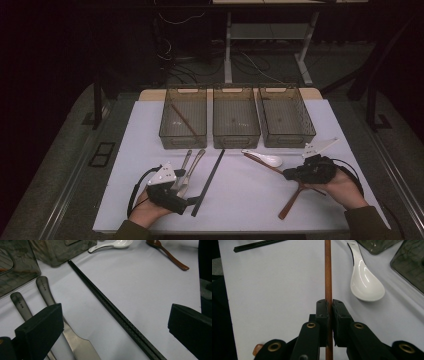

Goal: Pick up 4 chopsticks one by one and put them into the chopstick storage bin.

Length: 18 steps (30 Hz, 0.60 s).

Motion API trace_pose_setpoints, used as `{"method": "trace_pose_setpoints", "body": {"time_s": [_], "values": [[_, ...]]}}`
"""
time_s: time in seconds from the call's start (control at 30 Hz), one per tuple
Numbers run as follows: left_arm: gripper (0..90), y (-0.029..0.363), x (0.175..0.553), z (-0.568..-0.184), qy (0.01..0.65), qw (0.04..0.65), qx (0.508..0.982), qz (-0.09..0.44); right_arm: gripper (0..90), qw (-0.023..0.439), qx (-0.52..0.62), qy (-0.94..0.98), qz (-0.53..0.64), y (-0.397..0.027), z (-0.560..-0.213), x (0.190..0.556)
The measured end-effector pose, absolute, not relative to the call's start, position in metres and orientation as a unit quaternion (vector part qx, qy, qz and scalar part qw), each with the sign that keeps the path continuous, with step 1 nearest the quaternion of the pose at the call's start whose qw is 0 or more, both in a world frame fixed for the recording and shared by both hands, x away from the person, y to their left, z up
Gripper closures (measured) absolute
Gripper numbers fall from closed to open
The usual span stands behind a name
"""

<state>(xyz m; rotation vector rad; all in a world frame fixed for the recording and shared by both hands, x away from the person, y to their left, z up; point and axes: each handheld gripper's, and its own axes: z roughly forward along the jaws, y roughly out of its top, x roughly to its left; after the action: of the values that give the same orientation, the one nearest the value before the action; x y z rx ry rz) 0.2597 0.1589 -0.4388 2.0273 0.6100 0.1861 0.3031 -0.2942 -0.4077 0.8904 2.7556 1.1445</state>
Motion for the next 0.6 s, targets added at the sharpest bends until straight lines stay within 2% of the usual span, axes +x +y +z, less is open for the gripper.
{"method": "trace_pose_setpoints", "body": {"time_s": [0.6], "values": [[0.0,0.165,0.265,-0.439,0.255,0.486,0.832,0.083,83.4,0.018,0.297,0.874,0.384,-0.272,-0.398,0.314]]}}
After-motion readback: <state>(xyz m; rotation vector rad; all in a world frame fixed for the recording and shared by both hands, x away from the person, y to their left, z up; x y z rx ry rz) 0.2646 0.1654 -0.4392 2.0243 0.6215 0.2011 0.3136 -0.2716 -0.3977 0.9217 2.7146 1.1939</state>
